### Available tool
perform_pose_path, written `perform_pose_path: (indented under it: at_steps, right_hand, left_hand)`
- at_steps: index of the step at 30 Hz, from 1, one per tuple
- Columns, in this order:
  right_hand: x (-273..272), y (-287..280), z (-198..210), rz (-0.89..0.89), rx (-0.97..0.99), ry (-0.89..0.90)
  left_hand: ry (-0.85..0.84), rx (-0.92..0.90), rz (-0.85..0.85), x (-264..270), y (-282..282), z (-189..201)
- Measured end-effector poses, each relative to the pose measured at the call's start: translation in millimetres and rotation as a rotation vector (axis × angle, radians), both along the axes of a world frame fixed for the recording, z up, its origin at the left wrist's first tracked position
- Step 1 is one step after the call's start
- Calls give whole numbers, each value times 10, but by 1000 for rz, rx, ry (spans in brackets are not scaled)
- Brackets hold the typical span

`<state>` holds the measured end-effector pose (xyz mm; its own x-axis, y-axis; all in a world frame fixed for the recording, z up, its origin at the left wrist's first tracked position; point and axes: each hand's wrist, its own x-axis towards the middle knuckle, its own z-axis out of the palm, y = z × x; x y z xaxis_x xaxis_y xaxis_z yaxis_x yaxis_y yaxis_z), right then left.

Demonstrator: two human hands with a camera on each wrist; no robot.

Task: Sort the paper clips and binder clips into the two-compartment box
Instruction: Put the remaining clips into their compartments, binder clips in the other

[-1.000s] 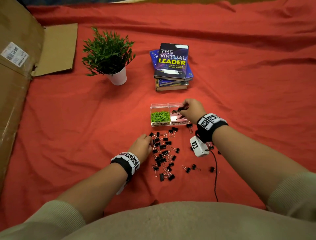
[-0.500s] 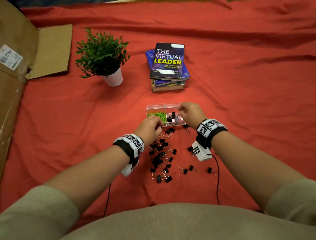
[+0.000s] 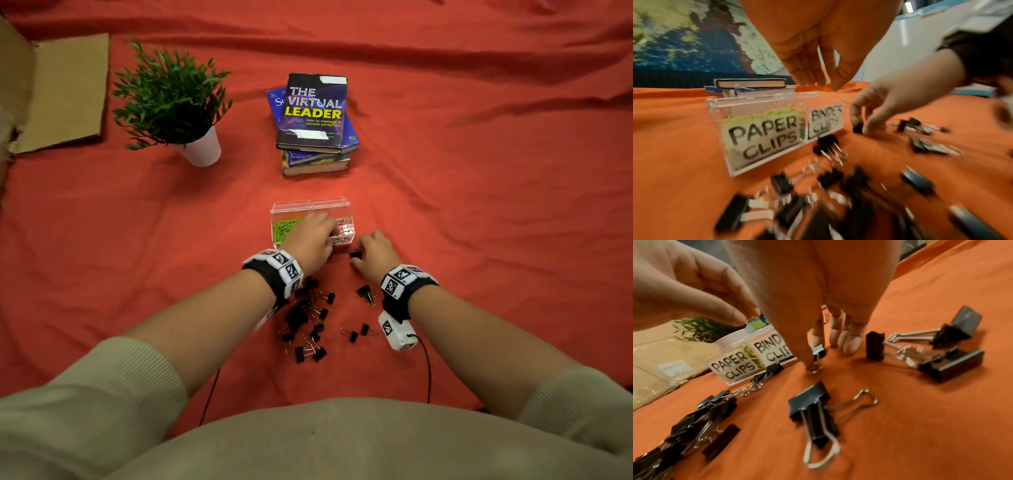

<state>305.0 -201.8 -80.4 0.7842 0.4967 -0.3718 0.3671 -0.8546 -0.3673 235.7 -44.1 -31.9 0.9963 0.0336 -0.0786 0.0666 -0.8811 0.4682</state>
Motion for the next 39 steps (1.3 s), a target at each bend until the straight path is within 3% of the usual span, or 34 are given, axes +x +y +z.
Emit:
perform_pose_path:
  at_steps: [5, 9, 15, 25, 28, 32, 35, 39]
  right_hand:
    - [36, -185, 106, 156, 20, 95]
    - [-118, -318, 177, 228, -38, 126]
    - [-457, -427, 99, 359, -136, 49]
    - [-530, -373, 32, 265, 43, 176]
    - [-430, -314, 123, 64, 137, 240]
    - [-122, -51, 445, -210, 423, 436]
    - [144, 224, 626, -224, 575, 461]
    - [299, 530, 661, -126, 493, 347]
  left_hand:
    - [152, 96, -156, -349, -62, -222]
    - [335, 128, -122, -446, -69, -360]
    - [346, 178, -101, -419, -112, -383]
    - [377, 155, 34, -473, -107, -417]
    - [372, 111, 83, -483, -110, -387]
    - [325, 68, 88, -513, -117, -374]
    - [314, 4, 110, -538, -104, -403]
    - [342, -72, 170, -561, -71, -424]
